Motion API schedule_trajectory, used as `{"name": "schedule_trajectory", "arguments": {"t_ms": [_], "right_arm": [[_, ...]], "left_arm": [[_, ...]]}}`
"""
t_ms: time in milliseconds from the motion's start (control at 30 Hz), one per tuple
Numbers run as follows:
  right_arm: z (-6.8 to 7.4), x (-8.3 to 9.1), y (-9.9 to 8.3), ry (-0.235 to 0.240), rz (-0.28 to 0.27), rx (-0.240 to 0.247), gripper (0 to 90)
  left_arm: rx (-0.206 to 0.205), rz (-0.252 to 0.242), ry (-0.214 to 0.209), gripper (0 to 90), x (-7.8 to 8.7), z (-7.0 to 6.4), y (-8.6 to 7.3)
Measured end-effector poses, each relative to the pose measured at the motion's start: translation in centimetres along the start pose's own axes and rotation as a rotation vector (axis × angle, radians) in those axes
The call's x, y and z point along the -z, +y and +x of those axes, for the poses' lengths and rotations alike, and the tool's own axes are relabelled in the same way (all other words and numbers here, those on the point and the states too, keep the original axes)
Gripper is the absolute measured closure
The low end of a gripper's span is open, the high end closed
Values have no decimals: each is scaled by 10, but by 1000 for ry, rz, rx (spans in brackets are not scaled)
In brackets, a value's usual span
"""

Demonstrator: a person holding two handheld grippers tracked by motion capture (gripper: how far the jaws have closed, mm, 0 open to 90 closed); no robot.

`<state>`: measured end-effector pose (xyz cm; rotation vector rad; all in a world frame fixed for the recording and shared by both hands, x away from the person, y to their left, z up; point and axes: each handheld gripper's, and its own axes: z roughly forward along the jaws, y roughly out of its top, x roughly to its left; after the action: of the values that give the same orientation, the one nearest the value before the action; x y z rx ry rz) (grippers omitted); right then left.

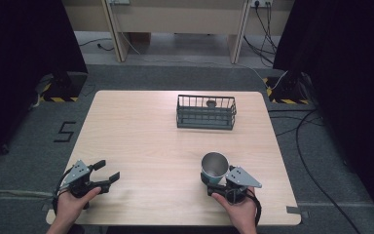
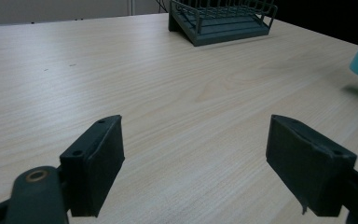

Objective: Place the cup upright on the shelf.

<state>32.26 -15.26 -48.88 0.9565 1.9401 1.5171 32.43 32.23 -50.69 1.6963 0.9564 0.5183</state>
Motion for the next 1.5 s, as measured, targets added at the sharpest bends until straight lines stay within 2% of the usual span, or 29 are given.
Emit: {"name": "schedule_trajectory", "arguments": {"t_ms": [633, 1033, 1500], "right_arm": [[-5, -1, 12, -14, -23, -1, 183], [-9, -8, 29, -21, -43, 12, 183], [-19, -18, 46, -51, -71, 17, 183]], "left_arm": [[0, -1, 1, 186, 0, 0, 0], [-3, 1, -1, 187, 0, 0, 0], [-1, 0, -6, 187, 1, 0, 0]]}}
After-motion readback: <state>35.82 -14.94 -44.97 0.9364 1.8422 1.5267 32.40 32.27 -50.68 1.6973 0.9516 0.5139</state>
